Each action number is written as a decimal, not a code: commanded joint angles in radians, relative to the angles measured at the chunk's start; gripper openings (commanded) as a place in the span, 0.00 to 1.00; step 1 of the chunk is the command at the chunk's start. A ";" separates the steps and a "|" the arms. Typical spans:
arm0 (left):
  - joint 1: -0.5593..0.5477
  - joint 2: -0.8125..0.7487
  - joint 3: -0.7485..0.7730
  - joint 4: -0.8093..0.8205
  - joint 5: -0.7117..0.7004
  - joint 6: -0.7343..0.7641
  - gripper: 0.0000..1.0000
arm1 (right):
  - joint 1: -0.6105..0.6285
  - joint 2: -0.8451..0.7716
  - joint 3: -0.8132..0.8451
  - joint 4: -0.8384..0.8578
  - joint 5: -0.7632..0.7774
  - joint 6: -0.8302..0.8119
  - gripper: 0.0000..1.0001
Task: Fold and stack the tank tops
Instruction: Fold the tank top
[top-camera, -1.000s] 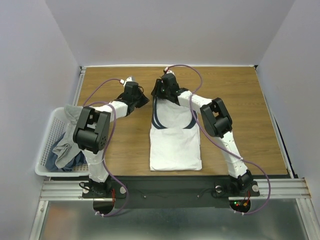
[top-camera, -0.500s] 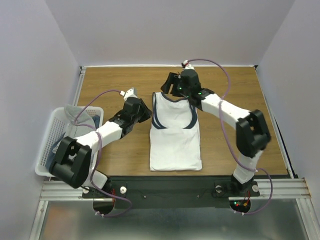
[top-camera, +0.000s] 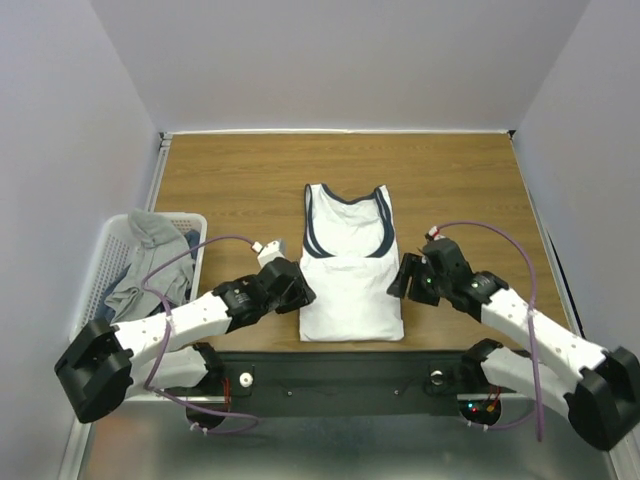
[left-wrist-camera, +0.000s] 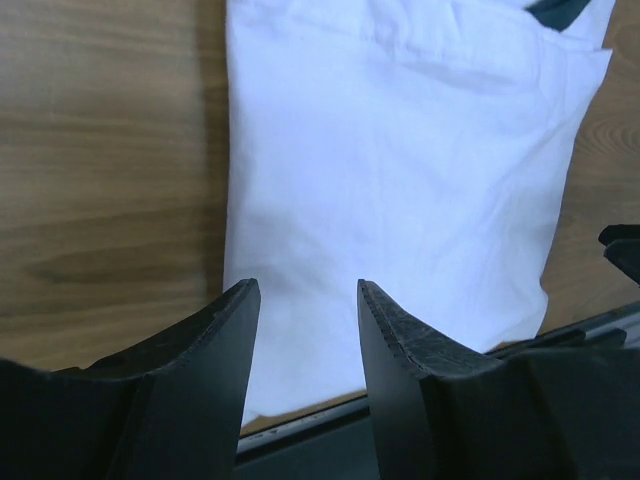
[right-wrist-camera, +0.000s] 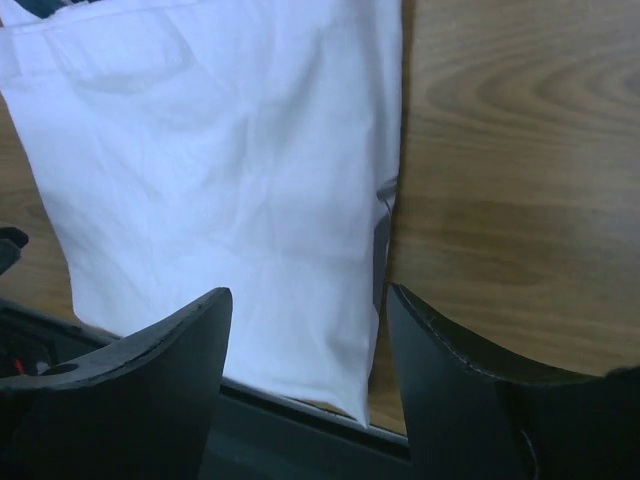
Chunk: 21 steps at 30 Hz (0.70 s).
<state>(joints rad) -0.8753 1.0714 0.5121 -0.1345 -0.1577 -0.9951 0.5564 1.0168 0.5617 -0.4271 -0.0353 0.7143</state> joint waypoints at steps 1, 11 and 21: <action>-0.057 -0.076 -0.038 -0.097 -0.023 -0.134 0.55 | -0.001 -0.171 -0.046 -0.151 -0.064 0.083 0.69; -0.125 -0.205 -0.067 -0.267 0.044 -0.258 0.61 | 0.000 -0.285 -0.140 -0.268 -0.115 0.191 0.68; -0.139 -0.209 -0.153 -0.238 0.135 -0.326 0.65 | -0.001 -0.316 -0.220 -0.283 -0.183 0.234 0.61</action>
<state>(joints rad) -1.0023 0.8600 0.3851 -0.3687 -0.0521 -1.2835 0.5564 0.7246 0.3569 -0.7025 -0.1772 0.9211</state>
